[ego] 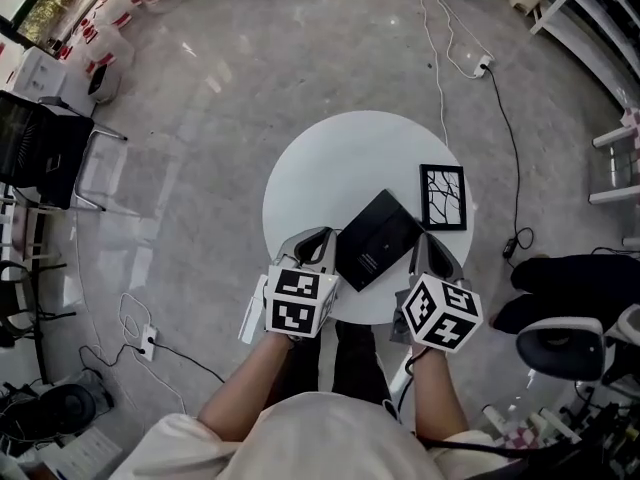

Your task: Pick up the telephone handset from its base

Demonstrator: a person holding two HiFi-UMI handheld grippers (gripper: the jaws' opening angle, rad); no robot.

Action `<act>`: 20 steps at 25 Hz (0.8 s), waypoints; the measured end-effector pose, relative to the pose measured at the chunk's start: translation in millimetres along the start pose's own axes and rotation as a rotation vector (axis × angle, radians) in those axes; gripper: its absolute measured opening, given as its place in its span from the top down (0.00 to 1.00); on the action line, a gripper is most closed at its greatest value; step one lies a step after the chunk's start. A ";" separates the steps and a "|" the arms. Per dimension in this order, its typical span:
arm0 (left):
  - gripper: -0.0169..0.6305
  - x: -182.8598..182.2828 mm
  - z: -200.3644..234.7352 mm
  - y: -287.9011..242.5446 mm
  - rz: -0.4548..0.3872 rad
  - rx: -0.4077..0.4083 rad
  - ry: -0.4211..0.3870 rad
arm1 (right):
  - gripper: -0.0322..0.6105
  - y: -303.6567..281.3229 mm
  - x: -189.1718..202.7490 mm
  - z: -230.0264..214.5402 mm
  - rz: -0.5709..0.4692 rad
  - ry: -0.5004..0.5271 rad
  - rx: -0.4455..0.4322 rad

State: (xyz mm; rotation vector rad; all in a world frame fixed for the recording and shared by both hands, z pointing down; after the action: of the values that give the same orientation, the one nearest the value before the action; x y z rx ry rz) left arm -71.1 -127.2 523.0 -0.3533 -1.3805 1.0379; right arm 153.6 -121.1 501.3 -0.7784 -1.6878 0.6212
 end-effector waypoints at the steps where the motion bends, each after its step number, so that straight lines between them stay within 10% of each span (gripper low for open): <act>1: 0.95 1.7 -0.4 -1.2 0.005 0.001 -0.001 | 0.91 -0.7 1.2 -0.5 0.002 -0.002 0.001; 20: 0.91 4.9 -7.1 -17.3 0.070 0.137 -0.096 | 0.91 5.6 9.3 -8.3 0.000 -0.034 0.024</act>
State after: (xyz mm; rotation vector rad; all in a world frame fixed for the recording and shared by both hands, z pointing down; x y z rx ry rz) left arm -58.6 -130.3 537.4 -0.2549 -1.3822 1.2135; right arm 161.1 -110.3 504.9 -0.7545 -1.7078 0.6572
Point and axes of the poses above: the fingertips, and each gripper's own axes: y backward along the fingers, z to its left, x out of its underside, the point moved 10 cm from there along y, backward along the fingers, and after that the axes turned 7 degrees about z, right-handed, at the moved point
